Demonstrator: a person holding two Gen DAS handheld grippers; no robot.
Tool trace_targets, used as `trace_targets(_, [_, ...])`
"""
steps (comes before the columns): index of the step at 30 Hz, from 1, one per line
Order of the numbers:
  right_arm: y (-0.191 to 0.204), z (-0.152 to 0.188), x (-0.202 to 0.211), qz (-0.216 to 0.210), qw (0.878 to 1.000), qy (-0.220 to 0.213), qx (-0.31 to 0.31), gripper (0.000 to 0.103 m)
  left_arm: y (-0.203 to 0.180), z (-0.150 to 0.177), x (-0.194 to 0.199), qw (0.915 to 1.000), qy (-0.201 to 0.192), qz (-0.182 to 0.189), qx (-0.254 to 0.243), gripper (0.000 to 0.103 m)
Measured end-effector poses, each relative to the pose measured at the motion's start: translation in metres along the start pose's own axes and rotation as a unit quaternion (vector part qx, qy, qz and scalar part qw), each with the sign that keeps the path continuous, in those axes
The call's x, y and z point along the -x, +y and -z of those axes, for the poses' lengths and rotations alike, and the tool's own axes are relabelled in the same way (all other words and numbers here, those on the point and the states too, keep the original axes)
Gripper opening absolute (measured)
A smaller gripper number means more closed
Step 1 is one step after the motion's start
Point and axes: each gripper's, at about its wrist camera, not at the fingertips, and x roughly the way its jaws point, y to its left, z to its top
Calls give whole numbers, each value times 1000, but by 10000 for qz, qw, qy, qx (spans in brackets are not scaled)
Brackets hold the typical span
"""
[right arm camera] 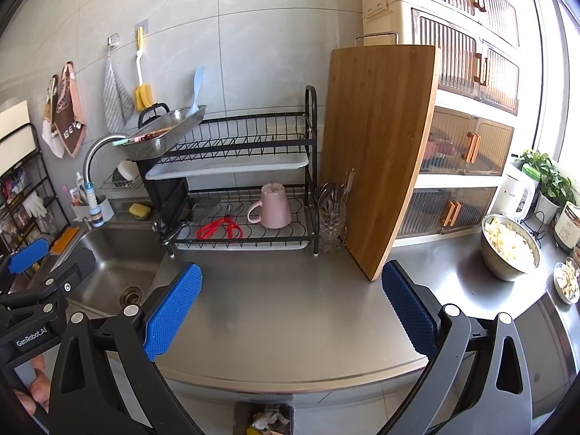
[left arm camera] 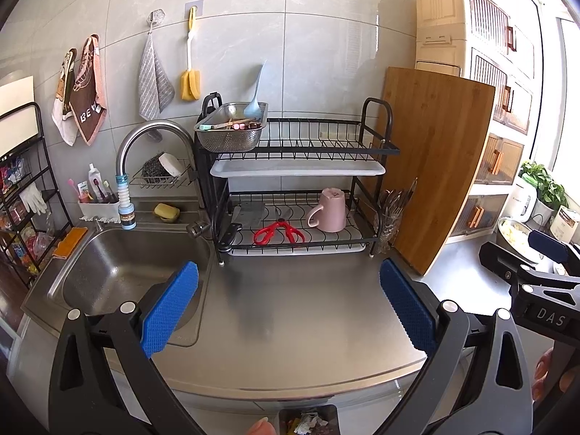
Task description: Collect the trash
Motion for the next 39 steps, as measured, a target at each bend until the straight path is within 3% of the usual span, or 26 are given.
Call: trace_targets(39, [-2, -6, -12, -34, 10000, 26, 54, 100, 2, -4, -8, 10000, 12, -57, 18, 95])
